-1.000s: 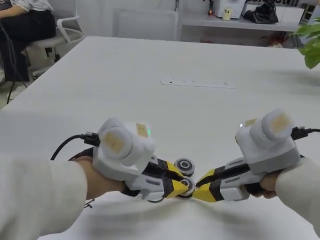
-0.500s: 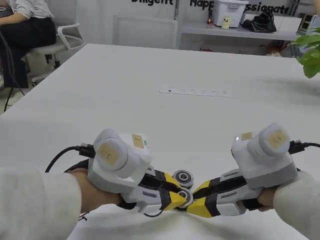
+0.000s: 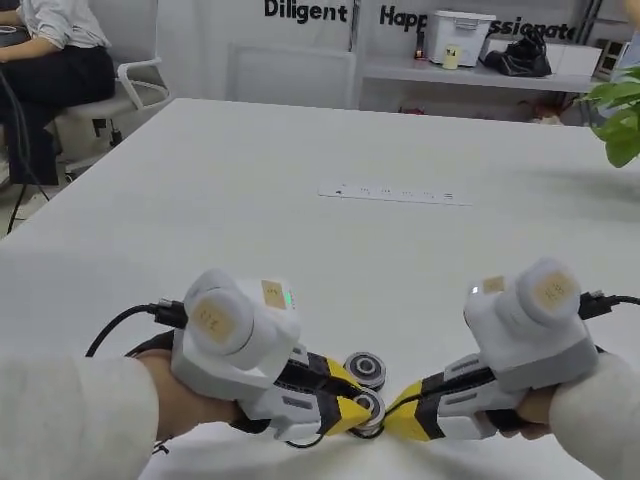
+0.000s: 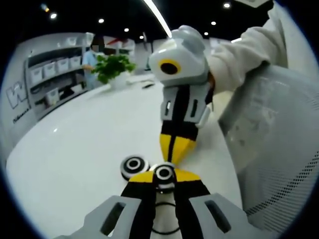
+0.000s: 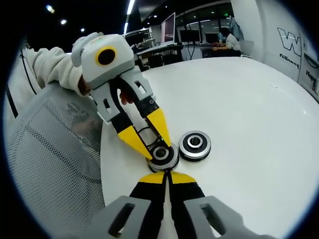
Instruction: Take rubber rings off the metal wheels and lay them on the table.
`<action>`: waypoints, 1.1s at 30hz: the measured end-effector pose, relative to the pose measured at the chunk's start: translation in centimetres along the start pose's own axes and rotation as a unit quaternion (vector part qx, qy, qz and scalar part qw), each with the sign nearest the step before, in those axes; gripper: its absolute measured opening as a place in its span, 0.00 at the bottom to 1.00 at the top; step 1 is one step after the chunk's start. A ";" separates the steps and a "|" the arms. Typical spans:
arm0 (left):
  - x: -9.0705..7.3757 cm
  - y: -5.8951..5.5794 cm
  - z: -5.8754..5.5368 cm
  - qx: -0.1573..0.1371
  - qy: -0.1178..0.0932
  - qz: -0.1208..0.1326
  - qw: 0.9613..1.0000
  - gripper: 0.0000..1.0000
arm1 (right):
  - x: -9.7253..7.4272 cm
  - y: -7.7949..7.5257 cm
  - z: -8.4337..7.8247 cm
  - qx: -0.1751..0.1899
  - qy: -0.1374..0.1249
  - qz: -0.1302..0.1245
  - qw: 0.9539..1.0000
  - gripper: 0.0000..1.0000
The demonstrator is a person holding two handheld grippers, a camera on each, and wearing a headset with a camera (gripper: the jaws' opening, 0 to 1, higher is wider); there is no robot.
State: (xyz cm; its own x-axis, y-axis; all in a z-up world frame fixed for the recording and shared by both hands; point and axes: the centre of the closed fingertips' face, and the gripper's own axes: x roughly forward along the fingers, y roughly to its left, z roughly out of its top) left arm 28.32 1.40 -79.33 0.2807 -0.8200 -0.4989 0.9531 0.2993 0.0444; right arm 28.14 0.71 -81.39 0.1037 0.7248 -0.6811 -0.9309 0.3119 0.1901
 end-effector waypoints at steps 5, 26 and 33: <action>0.0 0.0 0.0 0.002 -0.001 0.000 1.000 0.13 | -0.1 -0.1 0.1 0.026 0.006 -0.007 1.000 0.00; 0.0 -0.4 0.0 0.007 0.002 -0.007 1.000 0.13 | -1.2 0.0 0.8 0.165 -0.034 0.022 0.986 0.00; 0.0 -0.5 0.0 0.009 0.002 -0.009 1.000 0.13 | -1.1 0.6 1.2 0.167 -0.039 0.031 0.985 0.00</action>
State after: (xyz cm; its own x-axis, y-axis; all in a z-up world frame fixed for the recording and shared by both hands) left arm 27.84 1.25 -79.35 0.2634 -0.8234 -0.5026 0.9599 0.2756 0.0515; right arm 27.90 0.81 -79.73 0.0891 0.7901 -0.6065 -0.7702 0.4407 0.4611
